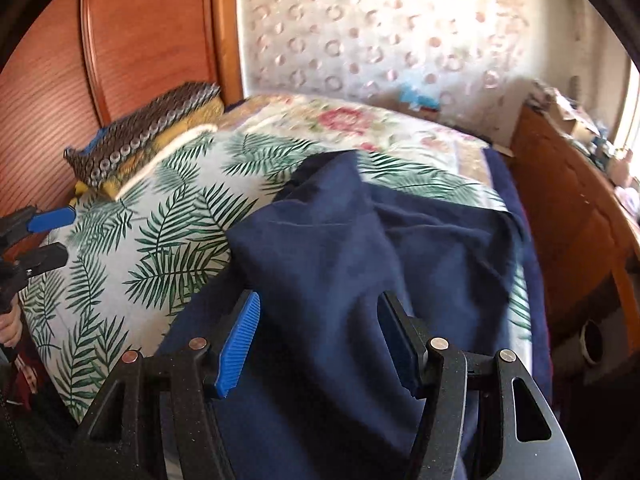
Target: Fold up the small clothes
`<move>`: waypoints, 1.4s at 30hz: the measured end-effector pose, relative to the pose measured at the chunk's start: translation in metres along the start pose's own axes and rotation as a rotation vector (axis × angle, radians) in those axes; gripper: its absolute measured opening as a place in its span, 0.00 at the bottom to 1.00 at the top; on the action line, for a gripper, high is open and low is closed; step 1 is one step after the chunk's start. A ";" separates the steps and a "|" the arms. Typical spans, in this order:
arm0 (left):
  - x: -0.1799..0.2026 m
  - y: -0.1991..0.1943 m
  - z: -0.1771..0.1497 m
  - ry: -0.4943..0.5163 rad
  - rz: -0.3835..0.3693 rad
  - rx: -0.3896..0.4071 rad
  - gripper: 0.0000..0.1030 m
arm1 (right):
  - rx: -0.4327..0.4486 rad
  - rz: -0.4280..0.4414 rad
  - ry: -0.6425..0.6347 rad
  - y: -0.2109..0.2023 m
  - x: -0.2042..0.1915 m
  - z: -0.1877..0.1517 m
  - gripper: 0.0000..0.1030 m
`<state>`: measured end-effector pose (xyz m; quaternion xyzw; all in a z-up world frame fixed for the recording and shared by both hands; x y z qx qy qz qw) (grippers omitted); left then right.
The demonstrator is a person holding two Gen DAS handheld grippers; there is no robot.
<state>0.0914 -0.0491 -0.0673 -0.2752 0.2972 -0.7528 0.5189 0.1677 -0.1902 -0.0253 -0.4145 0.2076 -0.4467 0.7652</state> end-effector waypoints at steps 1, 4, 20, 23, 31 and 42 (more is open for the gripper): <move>0.000 0.000 0.000 -0.001 0.000 -0.002 0.60 | -0.008 0.006 -0.014 0.006 -0.004 0.004 0.61; 0.000 0.001 -0.001 -0.001 -0.001 -0.005 0.60 | -0.022 0.014 -0.064 0.018 -0.017 0.013 0.61; 0.005 0.007 -0.006 0.006 -0.017 -0.026 0.60 | -0.066 -0.016 -0.130 0.053 -0.006 0.036 0.11; 0.006 0.008 -0.007 0.005 -0.021 -0.028 0.60 | 0.006 -0.023 -0.072 0.033 0.015 0.043 0.11; 0.011 0.011 -0.008 0.011 -0.027 -0.038 0.60 | 0.085 -0.188 0.227 0.012 0.122 0.057 0.11; 0.020 0.017 -0.008 0.020 -0.038 -0.050 0.60 | 0.065 -0.217 0.324 0.007 0.145 0.027 0.34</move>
Point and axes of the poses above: each gripper's, at about its wrist camera, not at the fingertips, and y roughly the way its jaws point, x to its right, z to its top, the point moved 2 cm from there along y, roughly the way its jaws point, and after that the axes turned 11 degrees about -x, right-handed, at the moved point
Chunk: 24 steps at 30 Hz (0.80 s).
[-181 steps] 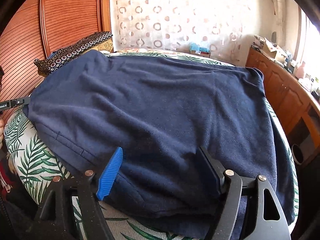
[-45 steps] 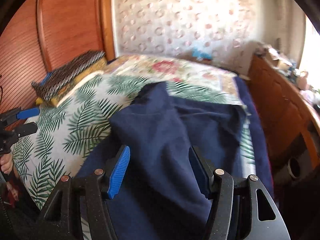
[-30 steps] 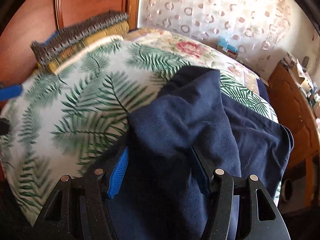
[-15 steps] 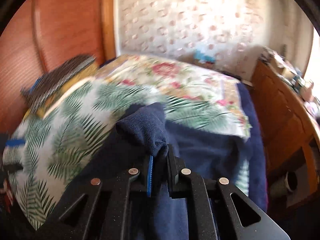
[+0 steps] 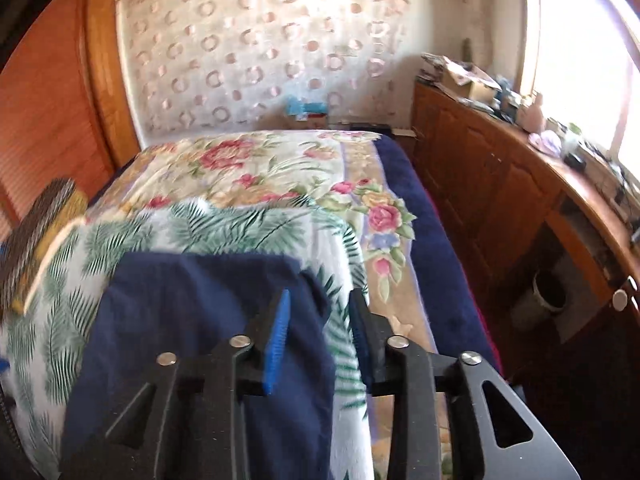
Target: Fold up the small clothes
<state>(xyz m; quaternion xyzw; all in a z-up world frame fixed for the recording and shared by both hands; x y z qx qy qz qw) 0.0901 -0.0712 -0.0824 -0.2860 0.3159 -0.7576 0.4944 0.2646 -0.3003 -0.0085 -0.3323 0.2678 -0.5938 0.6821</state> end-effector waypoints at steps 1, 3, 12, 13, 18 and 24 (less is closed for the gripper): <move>0.002 0.001 0.000 0.003 -0.001 0.000 0.60 | -0.001 0.001 -0.020 -0.002 -0.001 -0.004 0.35; 0.005 0.002 0.000 0.008 -0.002 -0.002 0.60 | 0.002 0.013 -0.052 -0.008 -0.003 -0.018 0.37; 0.026 0.013 0.000 0.037 -0.032 -0.029 0.60 | -0.025 0.069 -0.067 -0.044 0.015 -0.065 0.46; 0.029 0.014 0.000 0.041 -0.037 -0.031 0.60 | -0.031 0.082 -0.066 -0.046 0.016 -0.072 0.46; 0.041 0.025 -0.001 0.045 -0.067 -0.059 0.60 | -0.039 0.032 -0.106 -0.067 0.013 -0.098 0.46; 0.055 0.030 0.000 0.061 -0.091 -0.072 0.60 | -0.052 0.029 -0.082 -0.085 0.018 -0.125 0.46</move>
Point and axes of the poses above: each gripper's, at about its wrist camera, not at the fingertips, and y roughly the way its jaws point, x to its right, z to its top, the point moved 2 cm from there along y, roughly the way its jaws point, and after that the axes turned 11 degrees about -x, right-handed, at the moved point
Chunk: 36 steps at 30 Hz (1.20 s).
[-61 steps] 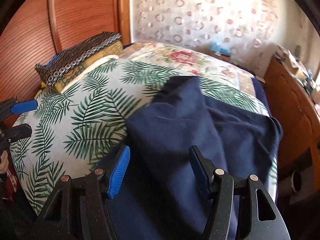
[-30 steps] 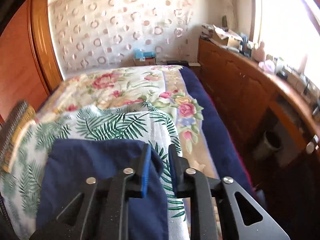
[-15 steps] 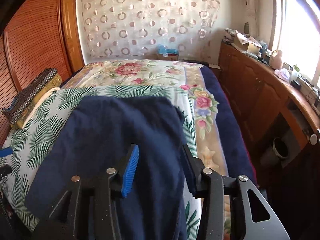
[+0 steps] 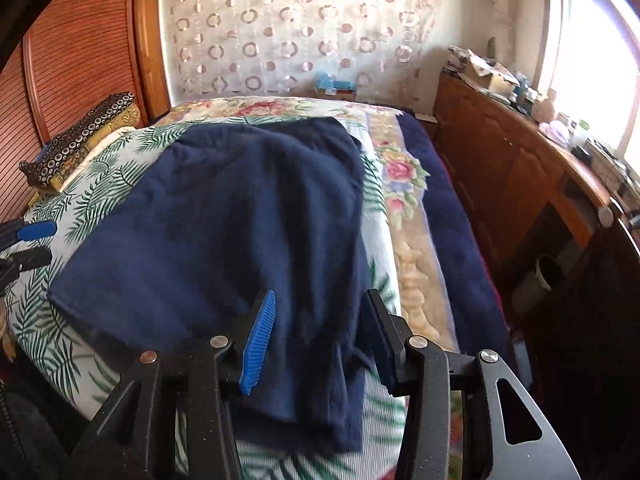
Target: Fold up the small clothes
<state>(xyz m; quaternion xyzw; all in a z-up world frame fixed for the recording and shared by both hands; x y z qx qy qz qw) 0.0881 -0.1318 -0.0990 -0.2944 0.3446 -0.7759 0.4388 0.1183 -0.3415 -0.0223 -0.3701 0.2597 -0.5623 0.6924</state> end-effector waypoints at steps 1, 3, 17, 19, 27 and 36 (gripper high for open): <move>0.003 0.001 0.001 0.003 -0.007 -0.002 0.60 | -0.002 0.005 0.011 -0.002 0.002 -0.004 0.46; 0.006 0.004 0.000 0.006 -0.019 -0.008 0.60 | -0.015 0.014 0.027 -0.005 0.006 -0.009 0.46; 0.017 0.022 -0.006 0.024 -0.035 -0.068 0.60 | -0.045 0.032 0.090 0.002 0.004 -0.021 0.46; 0.017 0.023 -0.007 0.024 -0.038 -0.073 0.60 | -0.046 0.029 0.085 0.003 0.003 -0.022 0.46; 0.018 0.027 -0.008 0.022 -0.043 -0.086 0.60 | -0.047 0.045 0.088 0.009 0.002 -0.025 0.46; 0.018 0.032 -0.011 0.023 -0.055 -0.092 0.60 | -0.035 0.064 0.057 0.009 -0.002 -0.030 0.42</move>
Point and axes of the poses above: each gripper's, at about its wrist camera, not at the fingertips, and y roughly the way its jaws point, x to its right, z to its top, the point moved 2 cm from there along y, roughly the way its jaws point, and after that the axes turned 11 degrees about -x, right-handed, at the moved point
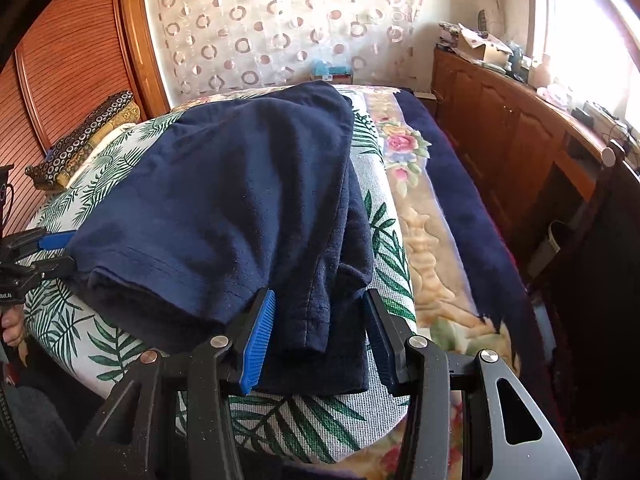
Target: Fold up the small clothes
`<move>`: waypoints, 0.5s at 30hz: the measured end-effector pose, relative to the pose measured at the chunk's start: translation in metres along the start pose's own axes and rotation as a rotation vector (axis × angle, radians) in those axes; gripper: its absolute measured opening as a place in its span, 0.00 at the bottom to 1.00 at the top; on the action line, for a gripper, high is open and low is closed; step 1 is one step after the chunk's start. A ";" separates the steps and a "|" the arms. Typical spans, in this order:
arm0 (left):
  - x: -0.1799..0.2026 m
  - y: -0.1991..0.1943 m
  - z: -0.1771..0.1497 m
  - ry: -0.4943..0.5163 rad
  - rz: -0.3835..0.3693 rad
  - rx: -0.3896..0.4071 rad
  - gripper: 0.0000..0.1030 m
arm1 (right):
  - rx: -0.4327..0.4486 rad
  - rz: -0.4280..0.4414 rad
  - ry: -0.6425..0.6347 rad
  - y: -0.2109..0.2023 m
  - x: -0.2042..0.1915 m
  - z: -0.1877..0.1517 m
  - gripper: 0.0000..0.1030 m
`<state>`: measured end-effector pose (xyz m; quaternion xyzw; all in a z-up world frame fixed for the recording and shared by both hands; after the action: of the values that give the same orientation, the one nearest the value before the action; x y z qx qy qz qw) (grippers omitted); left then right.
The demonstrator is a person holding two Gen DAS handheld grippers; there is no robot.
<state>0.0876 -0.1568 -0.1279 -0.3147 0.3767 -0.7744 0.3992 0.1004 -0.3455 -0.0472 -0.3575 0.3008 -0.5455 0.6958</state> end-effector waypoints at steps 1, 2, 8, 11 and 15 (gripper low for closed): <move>0.000 0.000 0.000 0.001 0.004 0.001 0.60 | 0.001 0.005 -0.004 0.000 -0.001 0.000 0.37; 0.000 0.000 0.000 0.000 0.000 0.003 0.57 | 0.000 0.014 -0.010 -0.001 -0.002 -0.001 0.32; -0.001 0.000 0.000 0.004 -0.089 -0.010 0.20 | -0.002 0.085 -0.017 -0.001 -0.004 -0.002 0.09; -0.001 -0.005 0.001 0.010 -0.089 0.008 0.12 | 0.033 0.101 0.012 -0.005 0.000 -0.003 0.07; -0.001 -0.033 0.007 0.014 -0.094 0.079 0.10 | 0.122 0.110 0.026 -0.027 0.000 -0.003 0.06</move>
<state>0.0807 -0.1452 -0.0968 -0.3104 0.3335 -0.8087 0.3720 0.0833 -0.3498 -0.0264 -0.2900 0.2952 -0.5286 0.7412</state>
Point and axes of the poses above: each gripper's, at about its wrist camera, not at the fingertips, and y roughly the way its jaws point, x to its right, z to its top, the point moved 2 cm from there along y, roughly the way its jaws point, and after that the axes turned 11 degrees about -x, right-handed, at the moved point
